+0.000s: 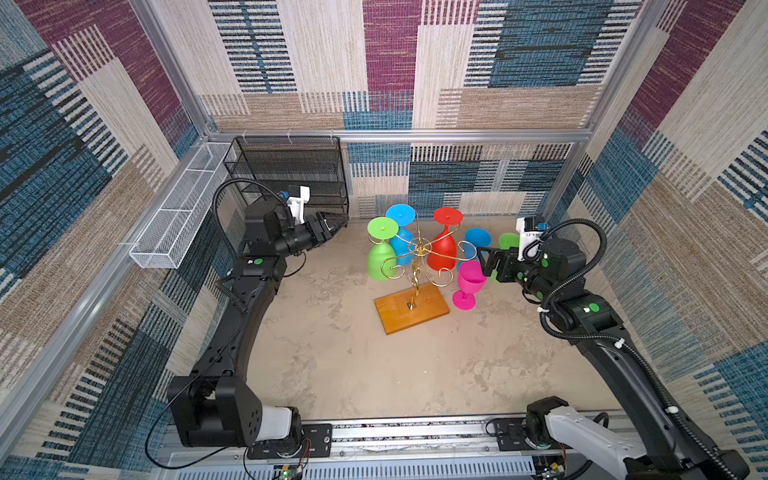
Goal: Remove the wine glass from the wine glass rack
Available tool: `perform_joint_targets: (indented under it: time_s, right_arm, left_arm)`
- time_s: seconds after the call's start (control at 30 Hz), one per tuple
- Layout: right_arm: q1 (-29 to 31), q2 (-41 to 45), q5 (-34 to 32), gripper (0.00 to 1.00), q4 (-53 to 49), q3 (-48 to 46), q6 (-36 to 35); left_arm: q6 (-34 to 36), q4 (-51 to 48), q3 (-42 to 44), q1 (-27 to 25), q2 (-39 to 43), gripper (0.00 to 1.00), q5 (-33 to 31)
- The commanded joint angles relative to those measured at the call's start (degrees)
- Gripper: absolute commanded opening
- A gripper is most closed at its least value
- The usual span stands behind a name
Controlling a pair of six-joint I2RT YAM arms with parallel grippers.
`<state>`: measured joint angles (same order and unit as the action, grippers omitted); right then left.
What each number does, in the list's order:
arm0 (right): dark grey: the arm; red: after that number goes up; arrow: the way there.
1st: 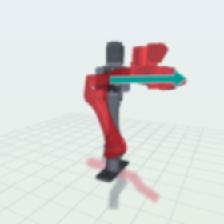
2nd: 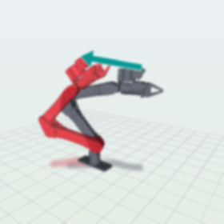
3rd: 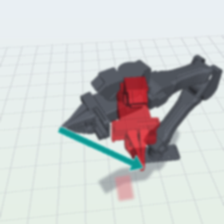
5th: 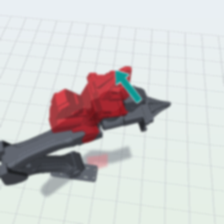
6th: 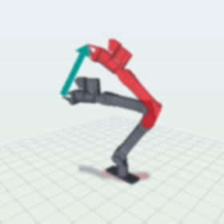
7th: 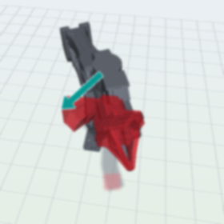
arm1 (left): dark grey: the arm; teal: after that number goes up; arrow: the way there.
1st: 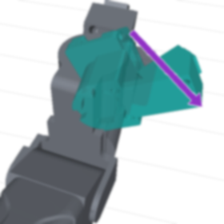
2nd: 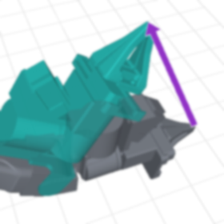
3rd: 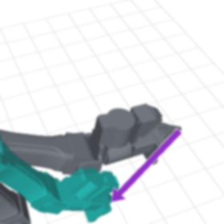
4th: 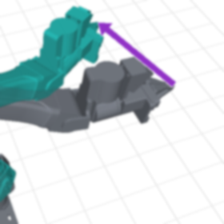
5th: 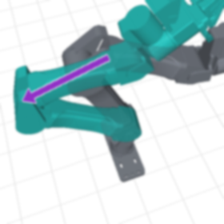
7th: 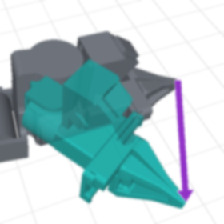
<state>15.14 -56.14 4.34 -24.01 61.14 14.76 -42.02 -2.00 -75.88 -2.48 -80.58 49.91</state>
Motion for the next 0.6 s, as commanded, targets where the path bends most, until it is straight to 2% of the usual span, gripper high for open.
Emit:
perform_joint_targets:
  time_s: [0.0,0.3,0.57]
  right_arm:
    - [0.06,0.63,2.06,0.99,3.56,0.03,0.33]
    - [-0.01,1.35,3.3,0.99,3.84,-0.41,-0.17]
    - [-0.01,1.17,4.34,0.99,5.1,-1.12,-0.26]
  left_arm:
    - [-1.13,1.9,-2.01,-1.53,-2.04,0.6,0.93]
    - [0.41,0.15,-4.48,-5.11,-6.59,0.58,-1.76]
    - [-0.14,0.16,-7.23,-7.24,-8.17,0.57,-1.39]
